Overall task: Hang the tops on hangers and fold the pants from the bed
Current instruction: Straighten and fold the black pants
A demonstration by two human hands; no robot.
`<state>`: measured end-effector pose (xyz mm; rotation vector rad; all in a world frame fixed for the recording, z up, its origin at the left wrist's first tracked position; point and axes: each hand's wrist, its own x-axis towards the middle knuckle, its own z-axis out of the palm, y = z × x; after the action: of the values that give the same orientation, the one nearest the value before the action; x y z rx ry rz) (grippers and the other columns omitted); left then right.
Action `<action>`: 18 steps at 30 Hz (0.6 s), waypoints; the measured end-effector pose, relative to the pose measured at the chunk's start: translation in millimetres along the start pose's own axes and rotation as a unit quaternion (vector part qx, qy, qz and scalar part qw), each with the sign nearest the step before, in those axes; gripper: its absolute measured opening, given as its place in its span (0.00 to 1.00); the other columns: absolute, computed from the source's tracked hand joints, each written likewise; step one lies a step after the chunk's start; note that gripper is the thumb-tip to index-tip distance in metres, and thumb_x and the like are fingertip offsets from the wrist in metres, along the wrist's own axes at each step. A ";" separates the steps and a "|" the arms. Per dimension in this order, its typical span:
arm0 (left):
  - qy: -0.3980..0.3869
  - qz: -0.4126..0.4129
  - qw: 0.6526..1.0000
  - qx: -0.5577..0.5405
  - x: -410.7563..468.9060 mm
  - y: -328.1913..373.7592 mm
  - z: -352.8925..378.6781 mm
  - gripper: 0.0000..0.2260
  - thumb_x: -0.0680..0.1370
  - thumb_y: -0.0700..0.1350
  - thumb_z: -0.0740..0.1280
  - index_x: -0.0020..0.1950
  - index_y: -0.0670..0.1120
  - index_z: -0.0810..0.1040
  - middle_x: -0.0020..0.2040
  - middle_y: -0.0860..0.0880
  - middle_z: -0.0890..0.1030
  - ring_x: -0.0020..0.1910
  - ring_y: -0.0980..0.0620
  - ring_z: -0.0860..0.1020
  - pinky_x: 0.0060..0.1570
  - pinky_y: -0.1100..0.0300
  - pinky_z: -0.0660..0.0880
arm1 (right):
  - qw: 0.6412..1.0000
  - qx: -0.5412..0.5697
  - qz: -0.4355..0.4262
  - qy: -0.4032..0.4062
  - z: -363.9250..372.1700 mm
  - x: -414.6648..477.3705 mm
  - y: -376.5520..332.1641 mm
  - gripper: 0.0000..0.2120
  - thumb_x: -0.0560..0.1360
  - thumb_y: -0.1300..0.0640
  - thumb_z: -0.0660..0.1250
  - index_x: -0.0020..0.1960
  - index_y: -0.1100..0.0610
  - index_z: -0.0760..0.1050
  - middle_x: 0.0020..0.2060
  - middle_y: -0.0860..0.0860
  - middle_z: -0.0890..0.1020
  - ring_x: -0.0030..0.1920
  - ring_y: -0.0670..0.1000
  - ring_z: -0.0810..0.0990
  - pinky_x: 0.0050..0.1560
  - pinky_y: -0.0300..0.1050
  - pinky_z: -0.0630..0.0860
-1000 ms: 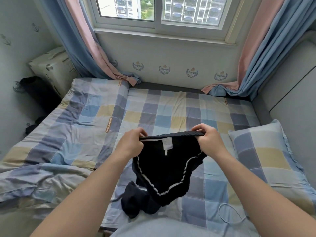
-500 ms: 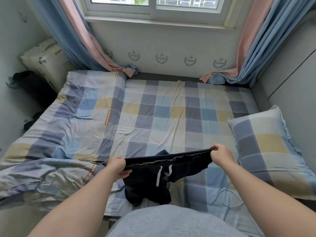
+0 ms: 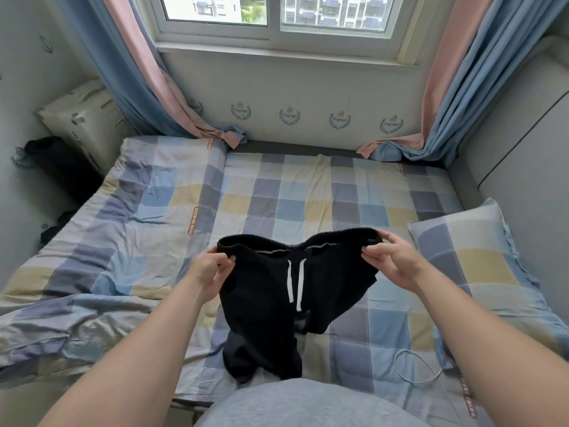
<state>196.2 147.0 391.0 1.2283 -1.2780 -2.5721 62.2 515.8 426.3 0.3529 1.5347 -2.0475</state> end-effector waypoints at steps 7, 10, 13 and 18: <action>0.074 0.225 0.958 0.162 0.4 77.4 59.7 0.06 0.78 0.37 0.71 0.55 0.42 0.80 0.45 0.46 0.83 0.44 0.49 0.82 0.46 0.56 0.81 | 0.939 -0.252 -0.214 0.091 43.5 -2.2 -94.6 0.07 0.77 0.70 0.68 0.55 0.65 0.78 0.44 0.57 0.81 0.39 0.55 0.82 0.39 0.41 0.82; 0.121 0.321 0.906 0.249 -9.4 118.6 87.0 0.03 0.80 0.45 0.69 0.51 0.46 0.79 0.43 0.49 0.81 0.47 0.45 0.80 0.49 0.49 0.78 | 0.864 -0.375 -0.313 0.120 61.5 -6.2 -144.0 0.06 0.78 0.61 0.70 0.54 0.62 0.80 0.43 0.53 0.84 0.45 0.55 0.82 0.48 0.49 0.80; 0.127 0.428 0.843 0.300 -25.6 162.9 112.3 0.06 0.81 0.46 0.67 0.55 0.46 0.77 0.44 0.51 0.80 0.50 0.45 0.78 0.48 0.54 0.70 | 0.806 -0.439 -0.370 0.143 77.1 -18.2 -192.1 0.08 0.79 0.55 0.69 0.54 0.58 0.79 0.46 0.52 0.84 0.50 0.55 0.82 0.54 0.55 0.78; 0.180 0.501 0.762 0.368 -60.6 235.3 152.8 0.11 0.83 0.53 0.62 0.60 0.48 0.75 0.52 0.45 0.80 0.60 0.40 0.72 0.58 0.45 0.71 | 0.759 -0.435 -0.460 0.151 104.6 -44.1 -268.0 0.04 0.80 0.53 0.68 0.52 0.52 0.77 0.43 0.46 0.82 0.47 0.53 0.81 0.48 0.48 0.76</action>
<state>65.7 112.8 644.3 0.6381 -2.1003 -1.0414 -42.8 481.6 695.7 -0.5925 3.0654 -1.5465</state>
